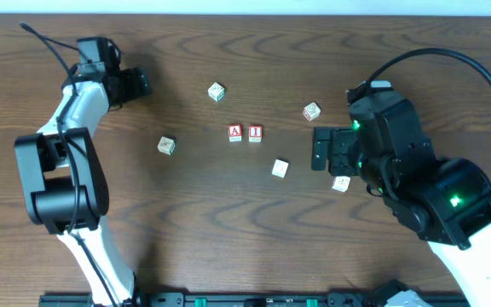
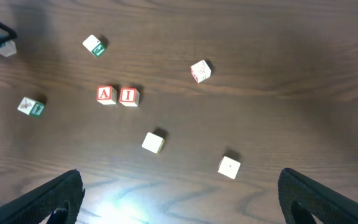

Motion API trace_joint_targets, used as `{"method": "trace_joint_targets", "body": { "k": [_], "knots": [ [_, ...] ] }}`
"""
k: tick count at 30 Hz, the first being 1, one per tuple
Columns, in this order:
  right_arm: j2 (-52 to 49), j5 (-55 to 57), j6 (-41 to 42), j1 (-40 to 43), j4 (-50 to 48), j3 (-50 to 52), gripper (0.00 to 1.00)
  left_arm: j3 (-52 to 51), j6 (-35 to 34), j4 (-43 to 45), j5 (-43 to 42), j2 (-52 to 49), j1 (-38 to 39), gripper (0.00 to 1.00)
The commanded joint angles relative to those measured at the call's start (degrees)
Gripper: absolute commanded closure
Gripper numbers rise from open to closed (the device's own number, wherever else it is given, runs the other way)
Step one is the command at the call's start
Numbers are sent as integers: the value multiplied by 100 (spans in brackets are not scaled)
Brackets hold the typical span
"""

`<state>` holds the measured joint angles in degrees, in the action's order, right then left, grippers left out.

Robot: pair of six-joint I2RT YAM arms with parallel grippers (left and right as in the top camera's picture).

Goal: Spell out Ai2
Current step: 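Move the left gripper to the blue '2' block and grasp it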

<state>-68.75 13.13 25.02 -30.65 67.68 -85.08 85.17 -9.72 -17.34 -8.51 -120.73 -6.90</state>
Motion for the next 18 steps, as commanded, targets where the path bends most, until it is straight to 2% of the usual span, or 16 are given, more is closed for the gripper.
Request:
{"method": "trace_joint_targets", "body": {
  "k": [1,13,14,18],
  "knots": [
    [15,85,66,33,24,-22,1,173,-350,22,422,-85,72,2],
    [15,83,66,33,55,-22,1,173,-955,15,621,-326,92,0],
    [15,83,66,33,63,-22,1,173,-1012,13,623,-345,92,5],
    [15,83,66,33,70,-22,1,175,-1143,52,662,-431,92,8]
  ]
}}
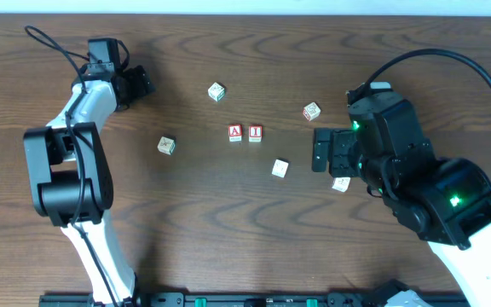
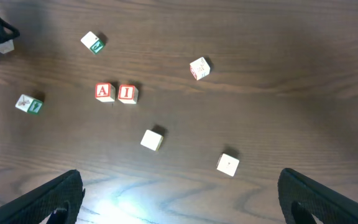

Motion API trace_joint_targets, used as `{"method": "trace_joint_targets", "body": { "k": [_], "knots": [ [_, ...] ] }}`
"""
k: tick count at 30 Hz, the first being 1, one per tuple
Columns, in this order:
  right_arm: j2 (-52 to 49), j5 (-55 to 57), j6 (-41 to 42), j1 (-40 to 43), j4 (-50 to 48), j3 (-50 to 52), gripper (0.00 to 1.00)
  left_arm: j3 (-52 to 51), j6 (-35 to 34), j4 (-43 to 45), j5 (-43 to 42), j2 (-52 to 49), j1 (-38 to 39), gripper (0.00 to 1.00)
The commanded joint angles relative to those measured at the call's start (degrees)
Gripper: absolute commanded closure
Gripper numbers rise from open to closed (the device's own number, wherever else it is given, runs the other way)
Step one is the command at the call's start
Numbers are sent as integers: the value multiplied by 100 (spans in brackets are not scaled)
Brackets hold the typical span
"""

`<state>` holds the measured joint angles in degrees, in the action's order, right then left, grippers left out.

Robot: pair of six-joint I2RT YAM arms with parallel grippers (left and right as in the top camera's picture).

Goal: Spell out Ai2
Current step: 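Move the left gripper to the blue '2' block and grasp it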

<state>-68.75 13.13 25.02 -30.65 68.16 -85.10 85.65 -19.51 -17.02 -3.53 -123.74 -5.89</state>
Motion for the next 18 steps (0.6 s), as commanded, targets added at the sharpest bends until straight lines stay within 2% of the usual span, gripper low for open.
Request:
{"method": "trace_joint_targets", "body": {
  "k": [1,4,8,9,10,12,18],
  "knots": [
    [15,81,66,33,22,-20,1,127,-179,42,216,-129,-9,9],
    [15,81,68,33,26,-20,1,142,-177,79,254,-129,-11,11],
    [15,81,70,33,24,-20,0,142,-177,72,267,-129,-11,21],
    [15,81,70,33,22,-20,1,142,-177,61,267,-129,-11,25],
    [15,81,70,33,20,-20,1,142,-177,55,267,-129,-11,37],
    [15,83,70,33,17,-20,1,142,-175,31,267,-129,-11,46],
    [15,81,70,33,20,-20,1,142,-175,-70,291,-129,-13,46]
  ]
}}
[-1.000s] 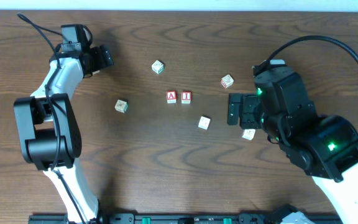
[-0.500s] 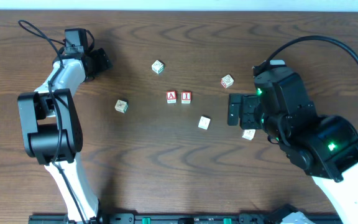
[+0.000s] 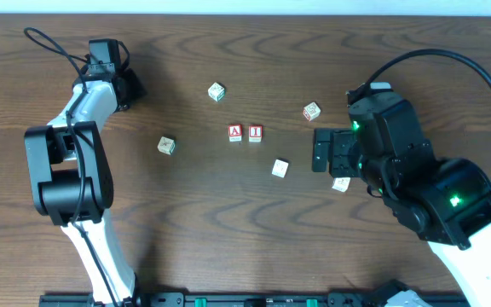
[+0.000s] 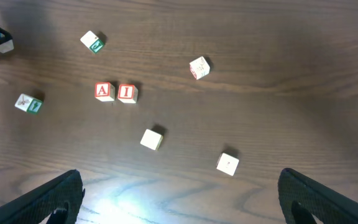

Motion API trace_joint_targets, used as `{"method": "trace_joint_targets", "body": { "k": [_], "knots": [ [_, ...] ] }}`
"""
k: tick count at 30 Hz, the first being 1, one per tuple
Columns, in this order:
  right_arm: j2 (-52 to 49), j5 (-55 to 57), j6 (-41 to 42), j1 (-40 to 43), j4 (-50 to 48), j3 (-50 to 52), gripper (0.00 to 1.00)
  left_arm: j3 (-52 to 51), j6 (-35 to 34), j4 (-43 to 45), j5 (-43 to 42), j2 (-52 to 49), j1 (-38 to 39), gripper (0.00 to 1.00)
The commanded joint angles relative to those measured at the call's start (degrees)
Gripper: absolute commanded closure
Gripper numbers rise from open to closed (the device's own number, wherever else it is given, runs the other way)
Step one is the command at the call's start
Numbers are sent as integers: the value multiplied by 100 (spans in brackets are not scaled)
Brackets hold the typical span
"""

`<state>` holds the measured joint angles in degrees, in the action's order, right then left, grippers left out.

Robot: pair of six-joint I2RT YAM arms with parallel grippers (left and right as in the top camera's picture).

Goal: Spell out Ai2
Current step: 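Move the left gripper to the blue '2' block and grasp it, then carry the '2' block and place it right of the 'I' block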

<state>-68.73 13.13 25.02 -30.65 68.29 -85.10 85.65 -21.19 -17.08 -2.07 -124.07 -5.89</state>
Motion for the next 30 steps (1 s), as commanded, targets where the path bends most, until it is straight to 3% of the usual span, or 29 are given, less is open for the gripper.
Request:
{"method": "trace_joint_targets", "body": {
  "k": [1,7,30],
  "knots": [
    [13,81,70,33,7,-20,1,142,-4,-83,162,-96,-13,46],
    [13,81,68,33,9,-20,1,142,44,-192,273,-96,-26,46],
    [11,81,68,33,22,-20,1,142,291,-168,254,-96,-52,69]
  ]
}}
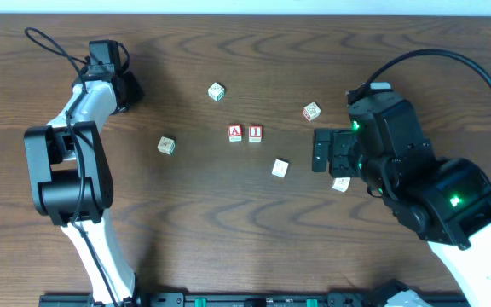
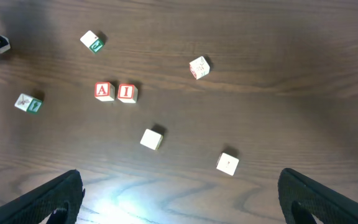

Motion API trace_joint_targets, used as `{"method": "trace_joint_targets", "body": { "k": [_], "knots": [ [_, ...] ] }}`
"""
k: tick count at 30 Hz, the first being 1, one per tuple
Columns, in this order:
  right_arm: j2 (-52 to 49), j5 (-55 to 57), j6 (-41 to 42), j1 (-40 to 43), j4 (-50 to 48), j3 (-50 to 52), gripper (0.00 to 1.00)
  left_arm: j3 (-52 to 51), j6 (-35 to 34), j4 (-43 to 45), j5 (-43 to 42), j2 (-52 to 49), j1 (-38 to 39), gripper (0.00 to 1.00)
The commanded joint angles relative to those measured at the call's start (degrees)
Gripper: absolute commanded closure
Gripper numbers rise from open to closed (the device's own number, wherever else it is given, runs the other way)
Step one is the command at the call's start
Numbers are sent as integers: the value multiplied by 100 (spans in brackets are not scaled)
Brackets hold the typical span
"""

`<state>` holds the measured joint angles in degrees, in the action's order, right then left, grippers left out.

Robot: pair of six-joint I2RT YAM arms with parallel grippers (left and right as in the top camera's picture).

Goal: Spell out Ai2
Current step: 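Carry the '2' block and place it right of the 'I' block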

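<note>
Two red-framed blocks, A (image 1: pixel 235 132) and I (image 1: pixel 255 132), lie side by side mid-table; the right wrist view shows A (image 2: pixel 104 91) and I (image 2: pixel 128 93) too. My left gripper (image 1: pixel 131 89) is at the far left back. In the right wrist view its dark fingers look closed around a small pale block (image 2: pixel 3 45), mostly hidden. My right gripper (image 2: pixel 182 208) hangs open and empty above the table, right of the pair. No block showing a 2 can be read.
Loose blocks lie around the pair: a green-marked block (image 1: pixel 216 91) behind, another green-marked block (image 1: pixel 166 146) to the left, a red-marked one (image 1: pixel 311 111) at right, a plain one (image 1: pixel 280 168) in front, and one (image 1: pixel 341 182) under the right arm.
Nothing has clearly moved. In the right wrist view the left gripper's fingers cover slightly more of the small pale block at the far left.
The A and I blocks stood together throughout and my right gripper hung open without moving. My left gripper first looked wide around the pale block at the far left back. By 1.0 s ago it looked narrower, closed in on that block, and it stays so.
</note>
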<state>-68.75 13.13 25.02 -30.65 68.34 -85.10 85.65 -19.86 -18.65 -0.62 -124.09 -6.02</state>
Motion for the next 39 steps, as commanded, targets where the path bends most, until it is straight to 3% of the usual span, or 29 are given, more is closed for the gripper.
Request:
{"method": "trace_joint_targets", "body": {
  "k": [1,7,15,18,24,32,39],
  "knots": [
    [13,81,68,33,17,-20,1,142,173,-17,109,-94,-39,70],
    [13,87,66,33,-17,-20,1,181,188,-155,103,-87,-15,73],
    [33,667,61,256,72,-37,1,1036,741,-1088,85,131,507,86],
    [129,680,-7,647,223,-160,1,1478,761,-1523,83,258,1047,94],
    [555,680,-501,1469,564,-691,1,1646,219,-2035,76,343,2339,94],
    [1139,522,-839,2149,800,-861,1,1639,-210,-2022,540,341,4288,94],
    [1154,153,-839,2149,800,-861,1,1497,-754,-1856,907,140,4870,94]
  ]
}}
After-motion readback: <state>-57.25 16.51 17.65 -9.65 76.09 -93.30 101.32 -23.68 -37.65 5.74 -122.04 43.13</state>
